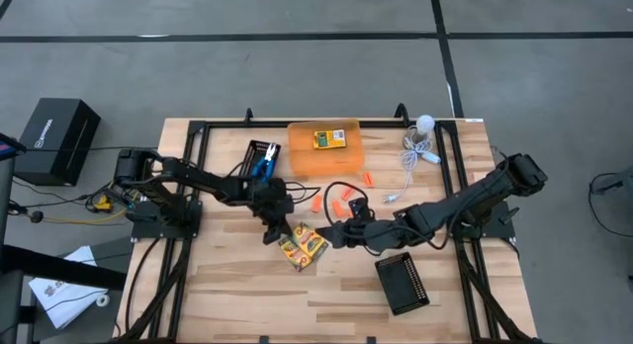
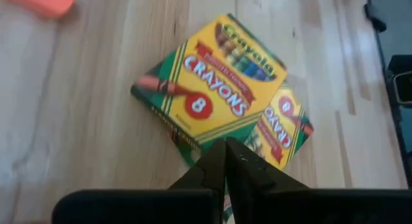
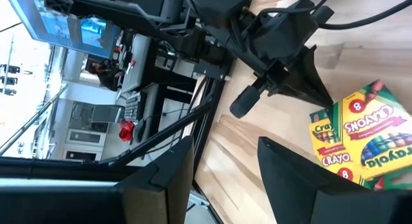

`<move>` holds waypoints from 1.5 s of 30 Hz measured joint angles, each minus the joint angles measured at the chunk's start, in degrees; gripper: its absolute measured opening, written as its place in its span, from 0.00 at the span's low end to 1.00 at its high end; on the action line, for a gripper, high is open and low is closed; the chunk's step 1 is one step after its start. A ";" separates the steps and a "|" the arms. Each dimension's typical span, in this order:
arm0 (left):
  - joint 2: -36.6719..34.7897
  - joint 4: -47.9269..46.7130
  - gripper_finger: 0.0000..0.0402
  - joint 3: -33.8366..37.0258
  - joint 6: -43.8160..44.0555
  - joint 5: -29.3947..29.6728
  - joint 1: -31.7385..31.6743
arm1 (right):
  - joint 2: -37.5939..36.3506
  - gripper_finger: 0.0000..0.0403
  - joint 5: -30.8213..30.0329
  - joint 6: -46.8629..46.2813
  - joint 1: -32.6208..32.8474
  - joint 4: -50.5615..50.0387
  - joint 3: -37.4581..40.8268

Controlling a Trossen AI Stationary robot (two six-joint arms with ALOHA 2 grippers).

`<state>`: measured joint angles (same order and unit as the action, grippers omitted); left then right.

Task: Pick & Place School Supplies
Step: Put the yellow crayon box into the orange bin

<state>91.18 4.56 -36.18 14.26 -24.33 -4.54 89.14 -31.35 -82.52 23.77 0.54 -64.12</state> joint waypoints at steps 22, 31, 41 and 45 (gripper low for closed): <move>7.71 4.84 0.00 -0.86 -1.84 -4.88 0.45 | 0.04 0.41 2.99 1.59 -2.60 2.11 0.00; 8.05 5.07 0.00 -0.73 -2.29 -5.04 -0.64 | -1.74 0.41 10.83 -3.37 -2.95 -14.12 -0.16; 8.13 6.19 0.00 -0.62 -2.41 -4.48 -0.76 | 1.97 0.44 22.33 -10.54 -1.38 -23.18 -0.13; 8.15 6.99 0.00 -0.37 -2.19 -4.17 -0.76 | 6.34 0.47 25.27 -9.98 -2.65 -21.44 -0.12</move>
<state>99.33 11.54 -36.55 12.07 -28.50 -5.30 95.48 -6.08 -92.50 21.13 -20.90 -64.24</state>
